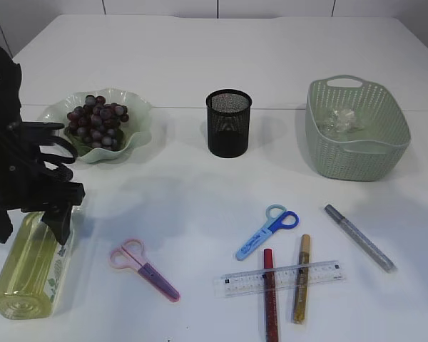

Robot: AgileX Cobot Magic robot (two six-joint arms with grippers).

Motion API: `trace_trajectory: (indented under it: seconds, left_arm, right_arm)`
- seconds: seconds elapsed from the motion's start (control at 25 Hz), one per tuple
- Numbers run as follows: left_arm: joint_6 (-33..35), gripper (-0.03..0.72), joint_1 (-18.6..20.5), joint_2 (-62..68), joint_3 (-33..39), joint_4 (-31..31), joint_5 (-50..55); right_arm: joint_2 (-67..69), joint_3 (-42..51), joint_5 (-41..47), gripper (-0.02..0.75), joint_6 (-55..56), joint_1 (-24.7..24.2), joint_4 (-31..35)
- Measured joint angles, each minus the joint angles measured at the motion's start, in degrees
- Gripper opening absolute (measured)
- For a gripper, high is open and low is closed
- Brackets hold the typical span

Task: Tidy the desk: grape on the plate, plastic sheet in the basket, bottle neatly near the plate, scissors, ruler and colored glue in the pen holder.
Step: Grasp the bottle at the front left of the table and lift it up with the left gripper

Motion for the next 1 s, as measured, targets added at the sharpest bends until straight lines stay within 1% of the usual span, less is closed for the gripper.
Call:
trace_trajectory:
  seconds: [0.16, 0.44, 1.0]
  left_arm:
    - [-0.4, 0.632, 0.1, 0.0, 0.0, 0.1, -0.1]
    - [-2.0, 0.632, 1.4, 0.0, 0.0, 0.1, -0.3]
    - [-2.2, 0.626, 1.6, 2.1, 0.0, -0.9, -0.5]
  right_arm:
    - [0.0, 0.0, 0.0, 0.439, 0.0, 0.0, 0.0]
    - [0.0, 0.0, -0.5, 0.439, 0.0, 0.0, 0.0]
    - [0.0, 0.0, -0.6, 0.439, 0.0, 0.0, 0.0]
